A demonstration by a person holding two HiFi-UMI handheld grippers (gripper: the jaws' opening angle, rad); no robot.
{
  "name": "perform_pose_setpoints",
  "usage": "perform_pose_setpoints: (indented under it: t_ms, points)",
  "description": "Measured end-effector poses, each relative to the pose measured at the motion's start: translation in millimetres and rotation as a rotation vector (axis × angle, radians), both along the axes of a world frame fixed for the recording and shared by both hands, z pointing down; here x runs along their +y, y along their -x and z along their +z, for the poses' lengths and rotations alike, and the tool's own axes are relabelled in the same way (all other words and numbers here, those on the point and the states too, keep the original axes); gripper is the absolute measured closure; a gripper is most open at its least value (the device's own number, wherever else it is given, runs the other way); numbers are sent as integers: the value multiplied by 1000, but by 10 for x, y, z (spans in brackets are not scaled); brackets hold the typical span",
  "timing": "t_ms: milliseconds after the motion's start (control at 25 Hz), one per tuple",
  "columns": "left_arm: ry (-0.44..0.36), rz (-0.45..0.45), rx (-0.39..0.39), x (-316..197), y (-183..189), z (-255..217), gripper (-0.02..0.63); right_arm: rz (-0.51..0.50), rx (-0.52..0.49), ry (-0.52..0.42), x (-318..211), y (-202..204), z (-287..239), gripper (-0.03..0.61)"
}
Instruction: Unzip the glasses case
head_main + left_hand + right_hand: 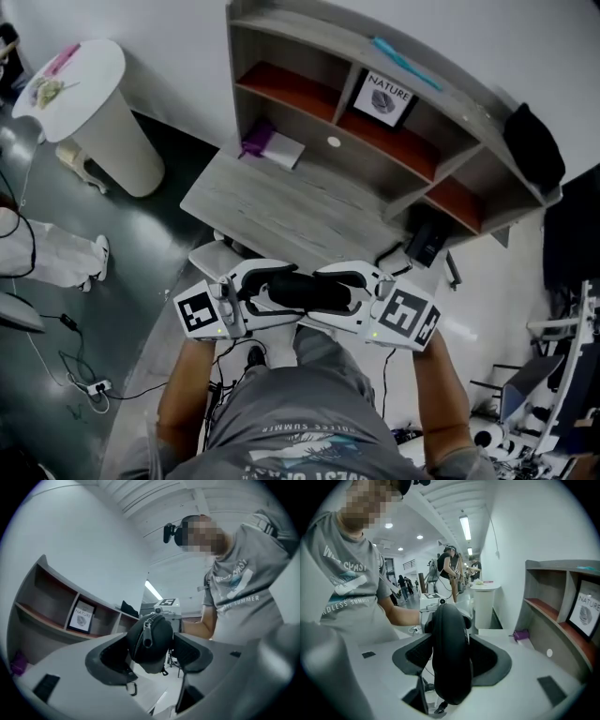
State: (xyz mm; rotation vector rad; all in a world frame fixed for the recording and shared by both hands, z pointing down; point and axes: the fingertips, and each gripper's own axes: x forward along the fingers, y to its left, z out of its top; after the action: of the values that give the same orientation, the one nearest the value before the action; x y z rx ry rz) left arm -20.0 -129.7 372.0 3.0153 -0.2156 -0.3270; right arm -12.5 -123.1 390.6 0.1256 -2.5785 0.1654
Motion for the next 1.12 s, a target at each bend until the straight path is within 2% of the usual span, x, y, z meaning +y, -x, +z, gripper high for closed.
perform_pose_setpoints:
  t_ms: [200,360,480,560,720,880,920,1000,1120]
  points:
    - [1,23,110,106,63,-173,341,3,-115,50,96,46,-195,319]
    - [43,-7,212,114,111,-310,348,29,-222,6,113,63,-367,314]
    - [74,-32,334,105,178,-456,350,59,-303,-27,134,68,-462,295]
    - [108,-43,415,82,225,-525,351,88,-345,-39,134,56,-486,252]
    - [201,-79,563,18,312,-567,354,177,-452,-13,122,12,-488,242]
    - [302,-114,733,-67,447,-601,354,252,-507,-4,154,27,-399,242]
    - [309,-116,749,-78,459,-609,356,272,-536,11,160,27,-401,251]
    - [310,-113,742,-84,453,-612,356,307,-584,34,180,22,-414,315]
    - [302,-81,653,-38,398,-599,354,332,-579,30,227,-11,-410,322]
